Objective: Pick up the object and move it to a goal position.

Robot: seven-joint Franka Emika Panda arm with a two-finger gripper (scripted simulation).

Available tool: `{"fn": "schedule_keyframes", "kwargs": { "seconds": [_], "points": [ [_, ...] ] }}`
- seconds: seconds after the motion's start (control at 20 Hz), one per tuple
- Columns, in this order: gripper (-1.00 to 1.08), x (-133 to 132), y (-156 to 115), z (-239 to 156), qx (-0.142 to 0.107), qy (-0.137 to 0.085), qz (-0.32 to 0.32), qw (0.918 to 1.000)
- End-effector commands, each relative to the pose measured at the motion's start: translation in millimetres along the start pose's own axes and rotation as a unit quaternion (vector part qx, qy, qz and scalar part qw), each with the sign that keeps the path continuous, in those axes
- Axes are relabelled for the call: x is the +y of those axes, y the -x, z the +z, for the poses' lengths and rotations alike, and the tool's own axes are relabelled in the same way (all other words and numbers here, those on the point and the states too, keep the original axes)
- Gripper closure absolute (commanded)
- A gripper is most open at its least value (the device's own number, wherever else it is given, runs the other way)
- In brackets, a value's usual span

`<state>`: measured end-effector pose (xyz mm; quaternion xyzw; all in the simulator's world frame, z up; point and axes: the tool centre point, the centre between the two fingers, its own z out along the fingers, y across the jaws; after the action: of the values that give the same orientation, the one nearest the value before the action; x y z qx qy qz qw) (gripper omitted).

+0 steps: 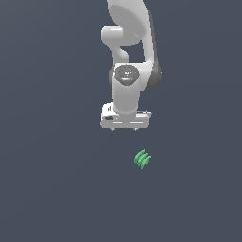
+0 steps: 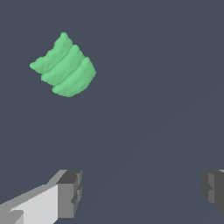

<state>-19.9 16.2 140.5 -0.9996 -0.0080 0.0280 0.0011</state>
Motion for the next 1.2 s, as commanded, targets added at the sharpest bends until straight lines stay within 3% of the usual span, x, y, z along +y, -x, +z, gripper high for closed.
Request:
{"fn": "schedule_keyframes", "kwargs": {
  "seconds": [0.0, 0.7, 1.15],
  "points": [
    [-0.92, 0.3, 0.1, -0.1, 0.0, 0.0, 0.0, 1.0],
    [-0.92, -11.5, -21.0, 5.9, 0.004, -0.002, 0.074, 0.9972],
    [-0.92, -30.6, -48.8, 15.8, 0.01, -0.004, 0.176, 0.9843]
  ]
}}
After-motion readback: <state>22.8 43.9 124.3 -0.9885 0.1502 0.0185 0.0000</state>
